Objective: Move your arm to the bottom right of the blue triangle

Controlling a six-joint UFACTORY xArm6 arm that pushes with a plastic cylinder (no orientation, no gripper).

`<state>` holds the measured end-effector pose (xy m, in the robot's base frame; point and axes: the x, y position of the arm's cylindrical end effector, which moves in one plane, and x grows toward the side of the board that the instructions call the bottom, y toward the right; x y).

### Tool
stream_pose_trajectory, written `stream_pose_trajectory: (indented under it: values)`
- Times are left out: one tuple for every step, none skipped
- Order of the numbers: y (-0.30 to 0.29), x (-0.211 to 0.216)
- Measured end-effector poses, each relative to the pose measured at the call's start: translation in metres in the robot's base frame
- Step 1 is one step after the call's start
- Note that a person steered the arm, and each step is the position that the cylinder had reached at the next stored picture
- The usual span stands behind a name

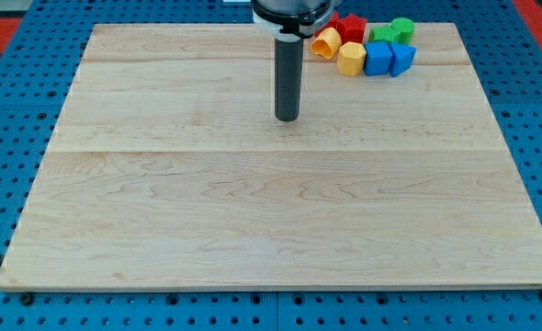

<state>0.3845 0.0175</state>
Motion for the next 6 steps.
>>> stream_pose_trajectory:
  values:
    - [0.009, 0.001]
    - [0.026, 0.002]
    - [0.093, -0.009]
    - [0.18, -0.004]
    - [0.277, -0.026]
    - [0.327, -0.071]
